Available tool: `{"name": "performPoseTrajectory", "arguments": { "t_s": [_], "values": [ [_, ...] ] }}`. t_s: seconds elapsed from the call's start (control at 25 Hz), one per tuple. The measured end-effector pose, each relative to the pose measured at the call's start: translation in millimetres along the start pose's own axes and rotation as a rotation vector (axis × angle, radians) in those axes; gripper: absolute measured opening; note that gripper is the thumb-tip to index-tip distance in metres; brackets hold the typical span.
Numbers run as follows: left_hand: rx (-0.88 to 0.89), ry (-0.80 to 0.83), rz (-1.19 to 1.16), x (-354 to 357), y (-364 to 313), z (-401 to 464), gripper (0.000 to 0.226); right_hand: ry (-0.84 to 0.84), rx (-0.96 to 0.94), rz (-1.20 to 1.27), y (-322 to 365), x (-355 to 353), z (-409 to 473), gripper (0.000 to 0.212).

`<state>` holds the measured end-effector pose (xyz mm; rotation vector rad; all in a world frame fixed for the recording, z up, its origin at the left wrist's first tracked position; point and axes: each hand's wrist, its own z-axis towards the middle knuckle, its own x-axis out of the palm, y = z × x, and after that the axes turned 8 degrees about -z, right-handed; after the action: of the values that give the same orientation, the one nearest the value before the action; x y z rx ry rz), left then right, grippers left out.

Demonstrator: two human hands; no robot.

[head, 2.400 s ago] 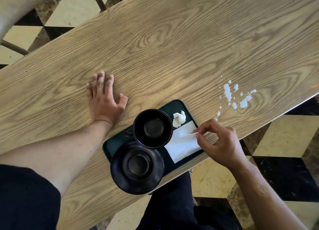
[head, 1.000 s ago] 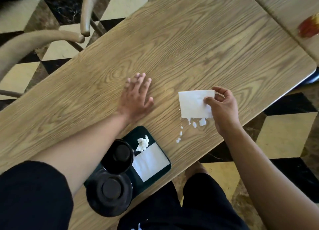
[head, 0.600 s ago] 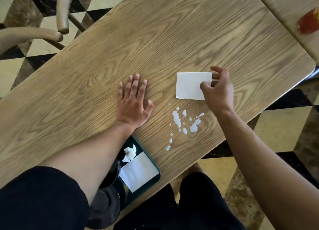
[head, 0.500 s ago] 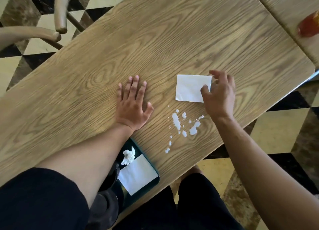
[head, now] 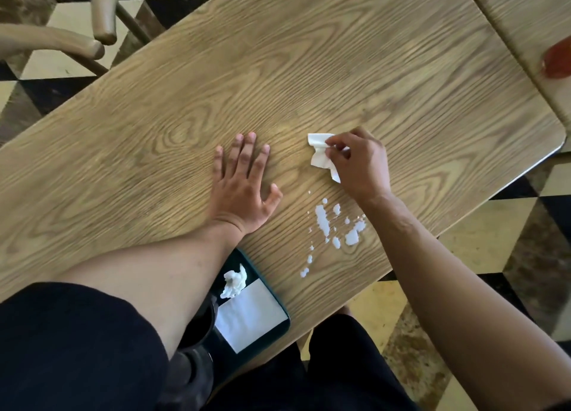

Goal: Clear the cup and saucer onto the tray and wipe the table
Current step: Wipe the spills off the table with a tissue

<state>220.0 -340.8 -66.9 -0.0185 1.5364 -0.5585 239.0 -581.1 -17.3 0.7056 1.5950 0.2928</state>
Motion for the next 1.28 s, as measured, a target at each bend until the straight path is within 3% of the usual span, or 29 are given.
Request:
{"name": "performPoseTrajectory", "arguments": {
  "t_s": [0.48,0.6,0.76,0.84,1.04,1.12,1.2,1.28],
  "values": [
    [-0.021,-0.017,-0.020,1,-2,1,0.074,0.657,-0.505,-0.183,6,-8,-51,0.018],
    [-0.020,-0.012,-0.021,0,-1,1,0.072,0.521,-0.473,-0.199,4,-11,-27,0.017],
    [-0.016,-0.017,-0.018,-3,-2,1,0.072,0.224,-0.165,-0.080,-5,-13,-20,0.016],
    [-0.021,-0.008,-0.014,-4,-4,1,0.073,0.262,-0.200,-0.096,-2,-7,-38,0.016],
    [-0.041,-0.004,-0.042,-5,-5,3,0.075,0.605,-0.467,-0.211,1,-10,-71,0.016],
    [-0.039,-0.011,-0.043,-4,-5,3,0.074,0.647,-0.511,-0.248,0,-13,-61,0.018],
    [-0.030,-0.008,-0.035,-3,-4,2,0.074,0.502,-0.469,-0.236,-3,-15,-45,0.018],
    [-0.022,-0.006,-0.032,-3,-2,1,0.073,0.257,-0.296,-0.181,-13,-23,-24,0.016]
  ]
}}
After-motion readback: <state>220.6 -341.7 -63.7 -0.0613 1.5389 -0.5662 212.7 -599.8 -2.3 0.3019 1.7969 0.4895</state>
